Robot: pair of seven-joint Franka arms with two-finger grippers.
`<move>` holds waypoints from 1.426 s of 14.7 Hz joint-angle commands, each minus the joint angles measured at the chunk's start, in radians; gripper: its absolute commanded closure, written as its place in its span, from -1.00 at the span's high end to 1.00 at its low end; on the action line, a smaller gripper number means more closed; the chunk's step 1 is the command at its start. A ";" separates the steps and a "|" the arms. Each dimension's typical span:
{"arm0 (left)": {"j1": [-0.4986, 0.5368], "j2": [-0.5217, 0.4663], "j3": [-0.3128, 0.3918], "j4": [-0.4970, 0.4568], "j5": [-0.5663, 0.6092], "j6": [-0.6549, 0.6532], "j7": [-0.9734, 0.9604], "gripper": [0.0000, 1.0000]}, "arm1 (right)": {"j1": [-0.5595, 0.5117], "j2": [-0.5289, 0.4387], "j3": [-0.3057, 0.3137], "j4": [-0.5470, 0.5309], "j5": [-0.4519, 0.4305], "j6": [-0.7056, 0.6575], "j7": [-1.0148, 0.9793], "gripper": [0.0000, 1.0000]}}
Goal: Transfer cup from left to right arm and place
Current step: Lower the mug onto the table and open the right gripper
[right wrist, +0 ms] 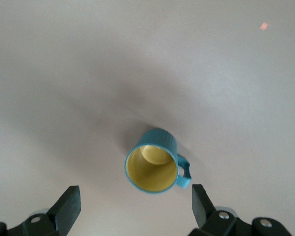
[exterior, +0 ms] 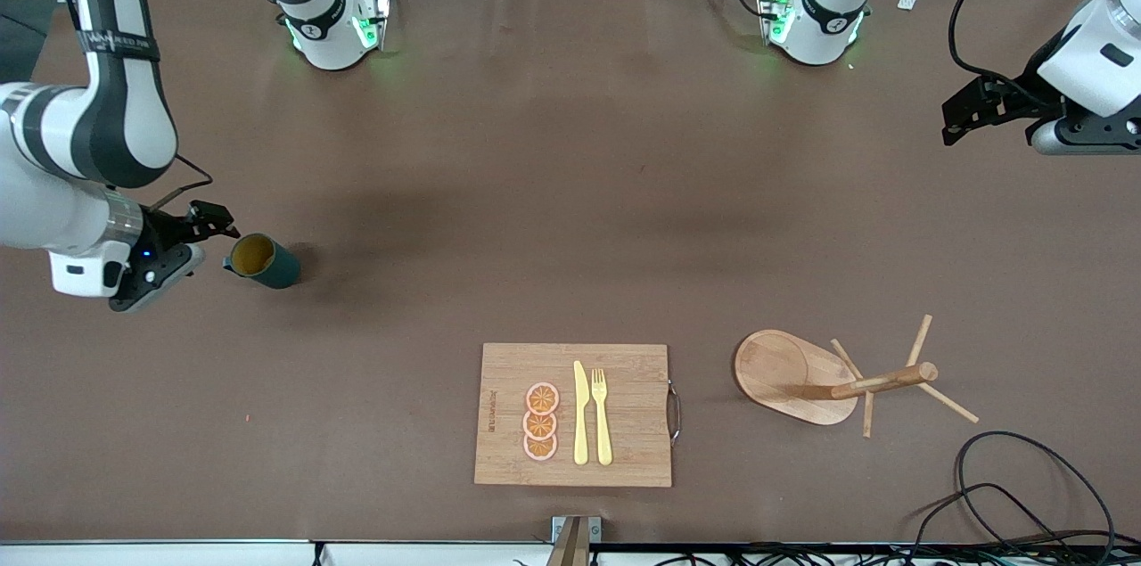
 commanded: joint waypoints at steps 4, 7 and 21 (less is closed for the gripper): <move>0.003 -0.030 -0.001 -0.018 0.019 0.002 0.010 1.00 | -0.010 -0.004 0.006 0.239 -0.050 -0.227 0.563 1.00; 0.003 -0.041 -0.007 -0.015 0.017 0.005 -0.006 1.00 | -0.015 -0.004 0.006 0.313 -0.099 -0.275 0.644 1.00; 0.006 -0.042 -0.007 -0.020 0.010 0.032 -0.003 1.00 | -0.035 -0.015 0.009 0.424 -0.093 -0.438 0.742 1.00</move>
